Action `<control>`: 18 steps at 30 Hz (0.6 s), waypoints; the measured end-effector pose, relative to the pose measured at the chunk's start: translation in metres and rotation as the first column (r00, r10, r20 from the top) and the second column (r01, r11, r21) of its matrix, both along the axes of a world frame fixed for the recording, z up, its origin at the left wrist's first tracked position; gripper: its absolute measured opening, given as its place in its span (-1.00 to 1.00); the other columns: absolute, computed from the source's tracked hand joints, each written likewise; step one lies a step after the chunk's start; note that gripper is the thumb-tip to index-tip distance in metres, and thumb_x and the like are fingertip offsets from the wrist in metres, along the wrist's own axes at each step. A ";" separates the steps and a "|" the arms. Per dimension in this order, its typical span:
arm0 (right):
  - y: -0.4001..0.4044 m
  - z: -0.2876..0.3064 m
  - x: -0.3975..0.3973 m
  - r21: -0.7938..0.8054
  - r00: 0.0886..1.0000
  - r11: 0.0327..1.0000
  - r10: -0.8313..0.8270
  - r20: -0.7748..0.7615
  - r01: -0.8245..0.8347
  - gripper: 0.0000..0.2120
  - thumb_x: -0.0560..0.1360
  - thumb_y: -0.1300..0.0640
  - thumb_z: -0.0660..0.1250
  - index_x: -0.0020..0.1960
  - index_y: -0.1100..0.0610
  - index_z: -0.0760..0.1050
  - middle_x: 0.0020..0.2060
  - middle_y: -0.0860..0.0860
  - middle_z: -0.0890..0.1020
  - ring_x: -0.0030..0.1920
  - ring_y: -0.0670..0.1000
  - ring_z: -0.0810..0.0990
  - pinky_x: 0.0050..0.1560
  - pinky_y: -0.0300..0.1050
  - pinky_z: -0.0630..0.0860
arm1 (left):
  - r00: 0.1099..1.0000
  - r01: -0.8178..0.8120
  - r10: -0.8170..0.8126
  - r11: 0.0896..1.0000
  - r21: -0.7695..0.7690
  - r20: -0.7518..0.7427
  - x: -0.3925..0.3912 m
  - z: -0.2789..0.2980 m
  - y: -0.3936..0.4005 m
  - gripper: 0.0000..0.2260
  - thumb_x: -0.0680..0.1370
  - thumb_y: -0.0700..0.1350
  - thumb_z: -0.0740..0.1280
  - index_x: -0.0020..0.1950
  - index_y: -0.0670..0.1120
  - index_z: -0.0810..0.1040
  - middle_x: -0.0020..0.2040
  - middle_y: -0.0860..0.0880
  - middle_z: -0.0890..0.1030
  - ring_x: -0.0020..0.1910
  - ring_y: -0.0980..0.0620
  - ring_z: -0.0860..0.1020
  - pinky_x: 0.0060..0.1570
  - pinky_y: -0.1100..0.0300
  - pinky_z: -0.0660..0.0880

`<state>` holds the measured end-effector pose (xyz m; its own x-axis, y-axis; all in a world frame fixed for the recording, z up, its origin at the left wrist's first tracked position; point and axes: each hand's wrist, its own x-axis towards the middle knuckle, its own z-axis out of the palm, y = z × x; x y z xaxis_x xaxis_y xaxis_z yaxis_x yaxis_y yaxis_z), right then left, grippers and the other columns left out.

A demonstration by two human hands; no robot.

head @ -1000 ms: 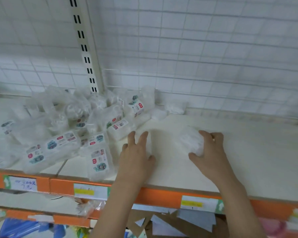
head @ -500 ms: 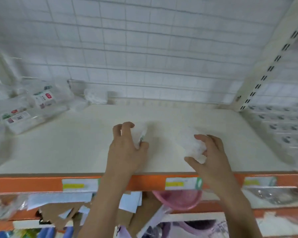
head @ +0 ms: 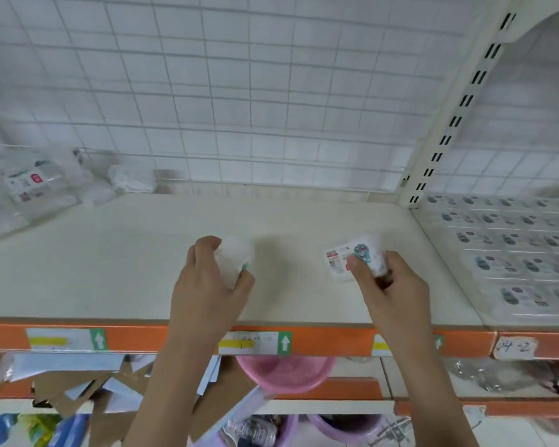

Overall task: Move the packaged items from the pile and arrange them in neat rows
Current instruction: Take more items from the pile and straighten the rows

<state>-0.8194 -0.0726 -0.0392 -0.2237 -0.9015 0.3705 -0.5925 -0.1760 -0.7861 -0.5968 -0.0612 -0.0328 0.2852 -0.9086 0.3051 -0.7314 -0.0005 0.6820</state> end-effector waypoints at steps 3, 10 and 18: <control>-0.003 0.000 -0.016 -0.008 1.000 1.000 -0.009 0.015 0.009 -0.70 0.43 -0.16 0.33 -0.14 0.08 0.45 -0.39 0.08 0.50 -0.43 -0.03 0.42 -0.42 -0.26 0.32 | 1.000 0.021 -0.021 1.000 -0.014 0.021 -0.012 0.001 -0.008 -0.57 0.40 -0.10 0.41 0.22 -0.12 0.37 0.16 -0.11 0.45 -0.02 -0.18 0.49 -0.14 0.19 0.28; -0.004 0.011 -0.066 -0.006 0.996 0.999 -0.040 0.080 0.041 -0.89 0.47 0.08 0.34 -0.13 0.01 0.40 -0.31 -0.09 0.51 -0.33 -0.31 0.48 -0.35 -0.51 0.34 | 0.995 0.099 -0.097 0.994 -0.042 0.037 -0.072 0.005 -0.029 -0.55 0.39 -0.11 0.41 0.25 -0.09 0.39 0.17 -0.10 0.40 -0.04 -0.17 0.50 -0.13 0.19 0.30; -0.017 0.013 -0.195 -0.001 0.999 1.000 -0.006 0.053 0.006 -0.71 0.48 0.10 0.34 0.14 0.09 0.34 -0.22 -0.01 0.51 -0.43 -0.14 0.47 -0.38 -0.48 0.35 | 0.998 0.060 -0.060 0.989 -0.133 0.003 -0.204 0.008 -0.045 -0.52 0.40 -0.10 0.42 0.25 -0.13 0.35 0.16 -0.10 0.45 -0.04 -0.16 0.50 -0.16 0.18 0.30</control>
